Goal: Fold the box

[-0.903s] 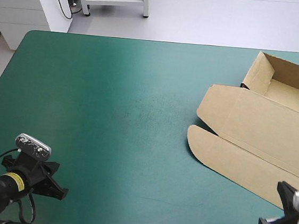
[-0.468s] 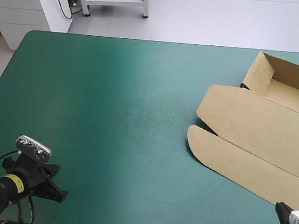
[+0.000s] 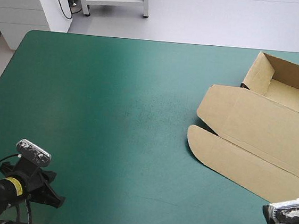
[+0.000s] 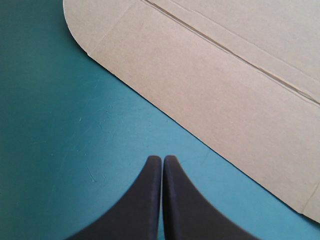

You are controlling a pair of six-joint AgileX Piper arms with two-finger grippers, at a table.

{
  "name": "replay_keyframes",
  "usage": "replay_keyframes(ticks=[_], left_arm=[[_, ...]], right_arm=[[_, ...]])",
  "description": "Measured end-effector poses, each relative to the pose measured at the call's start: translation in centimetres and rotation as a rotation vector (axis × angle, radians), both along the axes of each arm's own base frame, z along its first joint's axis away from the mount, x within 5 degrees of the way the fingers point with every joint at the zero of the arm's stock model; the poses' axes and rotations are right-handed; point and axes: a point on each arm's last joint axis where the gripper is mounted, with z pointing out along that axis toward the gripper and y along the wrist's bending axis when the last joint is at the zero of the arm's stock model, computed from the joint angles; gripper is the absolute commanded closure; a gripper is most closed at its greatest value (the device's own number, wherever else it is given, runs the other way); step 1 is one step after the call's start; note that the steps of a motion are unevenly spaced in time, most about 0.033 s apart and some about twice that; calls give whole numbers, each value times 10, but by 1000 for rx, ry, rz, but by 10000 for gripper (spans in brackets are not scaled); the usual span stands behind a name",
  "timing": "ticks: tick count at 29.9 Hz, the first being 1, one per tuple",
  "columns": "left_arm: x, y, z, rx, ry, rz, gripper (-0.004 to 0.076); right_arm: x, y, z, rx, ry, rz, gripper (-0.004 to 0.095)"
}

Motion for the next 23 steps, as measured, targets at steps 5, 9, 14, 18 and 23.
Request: replay_keyframes(ticks=[5, 9, 14, 18, 23], left_arm=[[-2, 1, -1, 3, 25, 12, 731], [-3, 0, -2, -13, 40, 22, 731], [-3, -2, -2, -36, 53, 19, 731], [-4, -2, -10, -28, 71, 19, 731], [-5, -1, -21, -19, 105, 27, 731]], right_arm=[[5, 1, -7, 0, -10, 2, 910], [7, 1, -5, -25, -48, 25, 910], [8, 1, -5, -47, -61, 37, 910], [8, 1, -5, -51, -61, 37, 910], [8, 1, -5, -62, -62, 44, 910]])
